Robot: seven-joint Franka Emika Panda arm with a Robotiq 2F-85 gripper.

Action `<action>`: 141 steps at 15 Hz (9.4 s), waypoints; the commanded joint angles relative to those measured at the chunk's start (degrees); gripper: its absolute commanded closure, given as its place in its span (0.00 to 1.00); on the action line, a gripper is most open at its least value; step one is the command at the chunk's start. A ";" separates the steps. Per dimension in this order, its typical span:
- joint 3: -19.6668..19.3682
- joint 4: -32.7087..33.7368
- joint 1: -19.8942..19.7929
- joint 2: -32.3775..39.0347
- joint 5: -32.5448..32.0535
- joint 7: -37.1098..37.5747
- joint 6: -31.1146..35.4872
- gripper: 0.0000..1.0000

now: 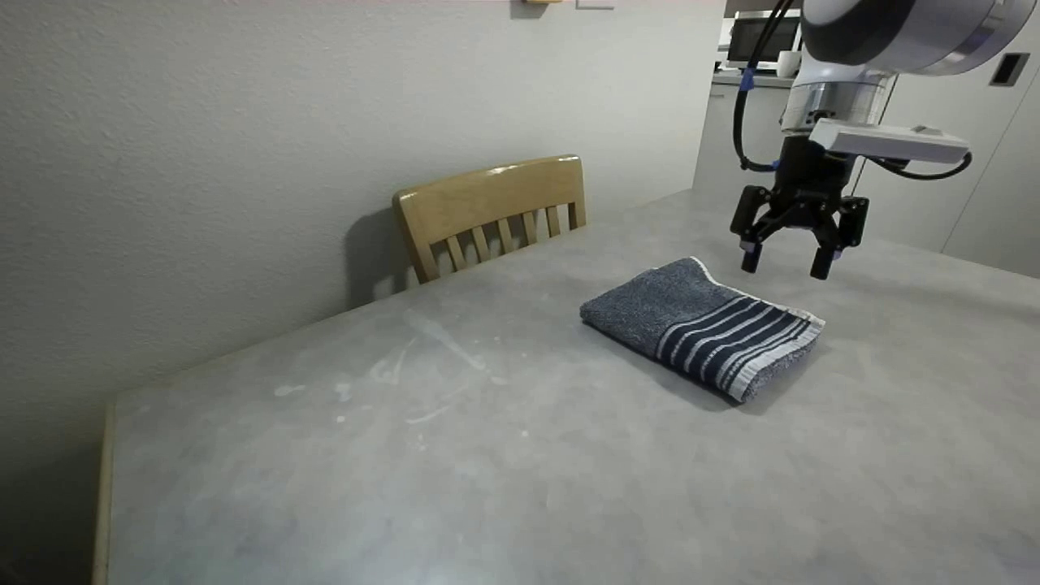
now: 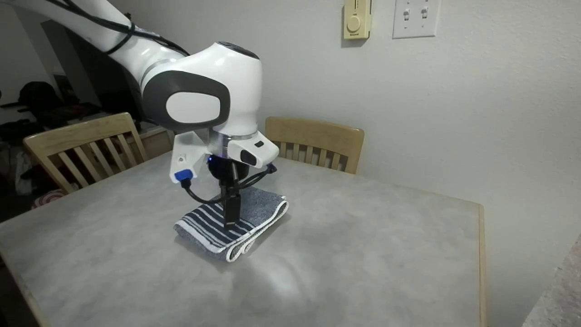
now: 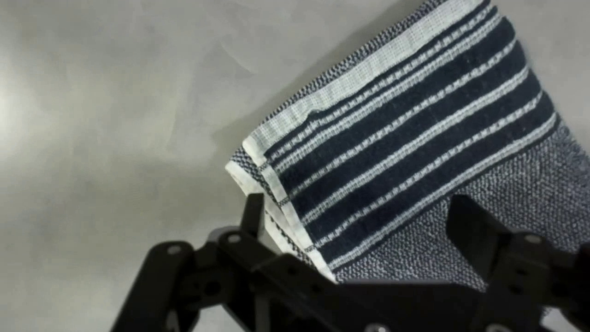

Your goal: Unfold the cloth on the table

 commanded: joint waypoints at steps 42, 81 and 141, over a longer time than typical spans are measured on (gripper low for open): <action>5.60 21.58 -11.58 18.20 -6.88 -36.07 -24.73 0.00; 5.44 32.91 -11.23 25.38 -2.67 -27.58 -32.61 0.90; -0.34 0.80 20.04 -6.94 -43.45 38.15 -2.09 0.98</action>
